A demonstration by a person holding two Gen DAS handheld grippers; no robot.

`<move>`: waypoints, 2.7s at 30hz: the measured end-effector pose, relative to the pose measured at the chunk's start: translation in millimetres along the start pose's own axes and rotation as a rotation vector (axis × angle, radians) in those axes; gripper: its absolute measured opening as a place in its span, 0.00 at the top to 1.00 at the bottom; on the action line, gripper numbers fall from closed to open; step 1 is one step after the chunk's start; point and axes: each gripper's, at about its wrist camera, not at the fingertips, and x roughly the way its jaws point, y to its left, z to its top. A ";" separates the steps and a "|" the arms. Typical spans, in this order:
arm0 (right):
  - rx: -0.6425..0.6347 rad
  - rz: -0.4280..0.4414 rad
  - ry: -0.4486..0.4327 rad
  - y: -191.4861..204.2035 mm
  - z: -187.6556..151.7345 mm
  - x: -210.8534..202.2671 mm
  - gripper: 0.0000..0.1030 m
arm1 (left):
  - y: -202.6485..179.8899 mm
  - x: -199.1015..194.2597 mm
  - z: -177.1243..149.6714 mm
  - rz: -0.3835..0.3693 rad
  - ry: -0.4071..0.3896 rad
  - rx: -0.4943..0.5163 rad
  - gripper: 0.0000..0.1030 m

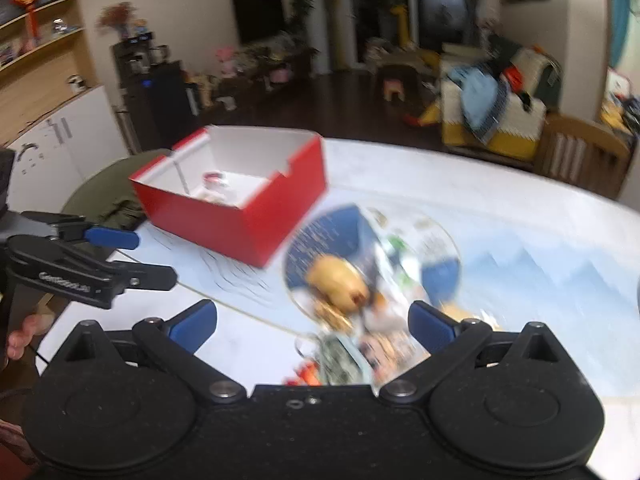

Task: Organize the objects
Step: 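Withdraw both tools from the box back toward the table items, then reach the right tool to the white round lid while the left tool approaches the red horse toy, then grasp the white round lid with the right tool while the left tool grasps the red horse keychain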

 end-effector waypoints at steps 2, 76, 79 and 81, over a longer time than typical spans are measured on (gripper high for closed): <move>0.022 -0.020 0.017 -10.7 -11.5 -0.8 0.01 | -10.8 7.3 -6.4 -0.006 0.008 0.011 0.03; -0.152 -0.013 0.211 -29.8 -105.8 61.0 0.63 | -106.1 124.1 -58.0 -0.137 0.187 0.261 0.58; -0.118 -0.012 0.212 -31.9 -104.3 57.2 0.63 | -104.2 120.2 -59.1 -0.136 0.188 0.255 0.64; -0.084 -0.002 0.206 -34.1 -102.0 52.9 0.63 | -101.3 116.4 -60.7 -0.143 0.190 0.242 0.64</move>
